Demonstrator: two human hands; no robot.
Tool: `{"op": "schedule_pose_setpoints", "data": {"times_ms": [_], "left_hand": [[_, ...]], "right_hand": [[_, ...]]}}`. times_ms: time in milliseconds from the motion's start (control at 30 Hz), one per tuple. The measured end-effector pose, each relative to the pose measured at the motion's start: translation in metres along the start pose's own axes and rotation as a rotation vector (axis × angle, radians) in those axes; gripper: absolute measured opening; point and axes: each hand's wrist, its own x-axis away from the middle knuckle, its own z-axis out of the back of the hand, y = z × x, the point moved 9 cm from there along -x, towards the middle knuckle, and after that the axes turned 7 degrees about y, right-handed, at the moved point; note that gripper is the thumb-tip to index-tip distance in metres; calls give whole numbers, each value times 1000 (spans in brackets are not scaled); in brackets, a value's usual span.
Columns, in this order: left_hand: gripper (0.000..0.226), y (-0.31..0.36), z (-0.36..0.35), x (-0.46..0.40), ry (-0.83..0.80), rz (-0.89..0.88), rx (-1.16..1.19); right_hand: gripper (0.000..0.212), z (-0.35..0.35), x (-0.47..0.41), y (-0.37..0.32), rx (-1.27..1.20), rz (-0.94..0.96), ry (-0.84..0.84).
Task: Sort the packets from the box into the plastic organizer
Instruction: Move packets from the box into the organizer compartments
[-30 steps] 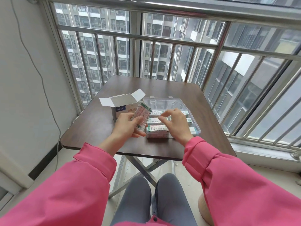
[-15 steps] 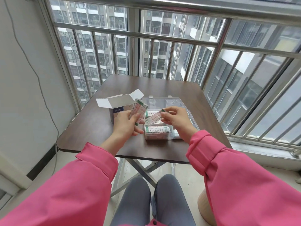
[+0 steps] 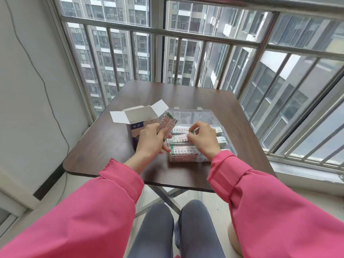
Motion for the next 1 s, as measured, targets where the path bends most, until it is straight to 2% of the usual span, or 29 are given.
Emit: {"op": "schedule_pose_setpoints", "data": {"times_ms": [367,567,767,900,1000], "left_hand": [[19,-1,-12,-4,-74,3,-104],[21,-3,-16,-3,-129,24,-147],[18,7,-13,-2,-101,-14,-140],[18,11,-15,-2,-112,2,-21],[18,17,-29,8,-256,65,182]], "right_hand": [[9,-11,-2,0,214,93,-65],[7,-12,-4,2,233,88,-100],[6,-11,-4,5,227,76,-126],[17,5,-7,-4,64,104,-59],[14,19,-1,-12,-431,-12,-122]]}}
